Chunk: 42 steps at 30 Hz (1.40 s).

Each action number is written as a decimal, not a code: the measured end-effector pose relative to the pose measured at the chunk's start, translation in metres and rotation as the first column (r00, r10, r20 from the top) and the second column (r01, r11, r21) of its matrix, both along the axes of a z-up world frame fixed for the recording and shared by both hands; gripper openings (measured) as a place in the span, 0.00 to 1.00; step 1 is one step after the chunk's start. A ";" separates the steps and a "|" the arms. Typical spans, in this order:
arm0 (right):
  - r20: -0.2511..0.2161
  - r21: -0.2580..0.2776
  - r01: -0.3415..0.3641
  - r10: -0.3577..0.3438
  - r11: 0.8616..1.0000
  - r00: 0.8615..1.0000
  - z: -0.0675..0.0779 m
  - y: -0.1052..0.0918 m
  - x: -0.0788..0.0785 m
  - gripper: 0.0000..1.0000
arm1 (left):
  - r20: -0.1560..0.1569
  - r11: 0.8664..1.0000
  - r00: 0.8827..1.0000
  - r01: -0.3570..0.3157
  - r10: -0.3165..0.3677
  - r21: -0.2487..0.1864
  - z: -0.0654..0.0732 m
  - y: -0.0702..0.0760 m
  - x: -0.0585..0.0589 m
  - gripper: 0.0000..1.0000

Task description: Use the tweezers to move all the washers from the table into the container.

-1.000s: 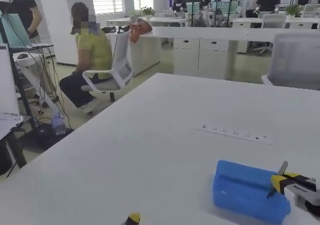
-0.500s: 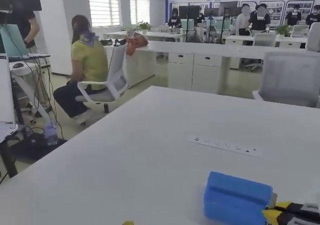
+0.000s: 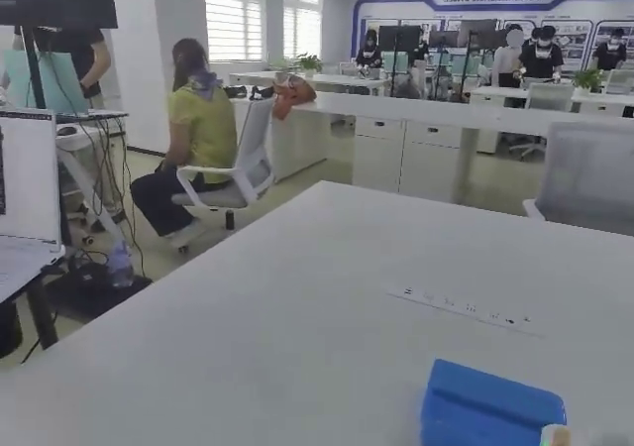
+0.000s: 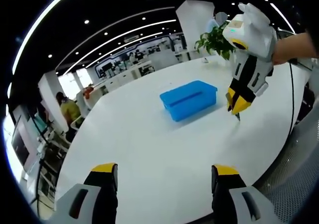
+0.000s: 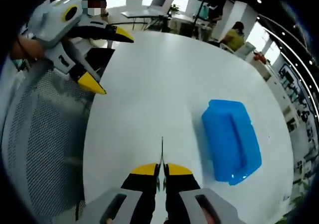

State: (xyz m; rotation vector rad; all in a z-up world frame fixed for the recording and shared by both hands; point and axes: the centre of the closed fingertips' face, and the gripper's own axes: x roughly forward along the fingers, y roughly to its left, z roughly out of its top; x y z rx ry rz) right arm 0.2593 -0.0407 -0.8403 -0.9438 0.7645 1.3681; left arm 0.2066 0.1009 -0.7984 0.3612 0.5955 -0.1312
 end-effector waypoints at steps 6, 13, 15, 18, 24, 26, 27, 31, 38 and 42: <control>-0.018 -0.016 -0.043 0.043 0.999 0.999 -0.018 0.019 0.003 0.02 | 0.012 1.000 1.000 -0.020 0.020 -0.002 0.003 0.004 0.001 0.78; 0.016 -0.064 -0.160 0.161 0.985 0.987 -0.034 0.033 -0.006 0.02 | -0.006 1.000 1.000 -0.015 0.015 0.005 0.000 0.003 -0.001 0.78; 0.002 -0.073 -0.165 0.166 0.984 0.986 -0.038 0.034 -0.008 0.02 | -0.010 1.000 1.000 -0.013 0.013 0.007 0.000 0.002 -0.001 0.78; 0.004 -0.093 -0.188 0.189 0.978 0.982 -0.045 0.034 -0.009 0.02 | -0.015 1.000 1.000 -0.013 0.013 0.009 -0.002 0.002 -0.001 0.78; -0.013 -0.075 -0.148 0.148 0.986 0.989 -0.043 0.036 -0.008 0.05 | -0.025 1.000 1.000 -0.017 0.018 0.017 -0.004 0.004 -0.001 0.78; -0.030 -0.067 -0.129 0.127 0.989 0.991 -0.040 0.034 -0.009 0.10 | -0.027 1.000 0.999 -0.020 0.020 0.016 -0.004 0.004 -0.001 0.78; -0.025 -0.053 -0.098 0.097 0.994 0.995 -0.037 0.034 -0.007 0.13 | -0.030 1.000 0.999 -0.017 0.018 0.021 -0.005 0.004 -0.002 0.78; -0.030 0.101 0.092 -0.090 0.991 0.996 -0.004 0.032 0.000 0.19 | -0.035 1.000 0.999 -0.006 0.007 0.018 -0.006 0.001 -0.002 0.79; -0.106 0.384 0.446 -0.441 0.808 0.891 0.062 -0.001 -0.004 0.46 | 0.036 0.998 0.999 0.024 -0.022 -0.063 0.014 -0.006 0.000 0.79; -0.117 0.449 0.536 -0.548 0.715 0.828 0.084 -0.025 -0.008 0.62 | 0.036 0.997 0.998 0.046 -0.044 -0.070 0.023 -0.010 -0.002 0.83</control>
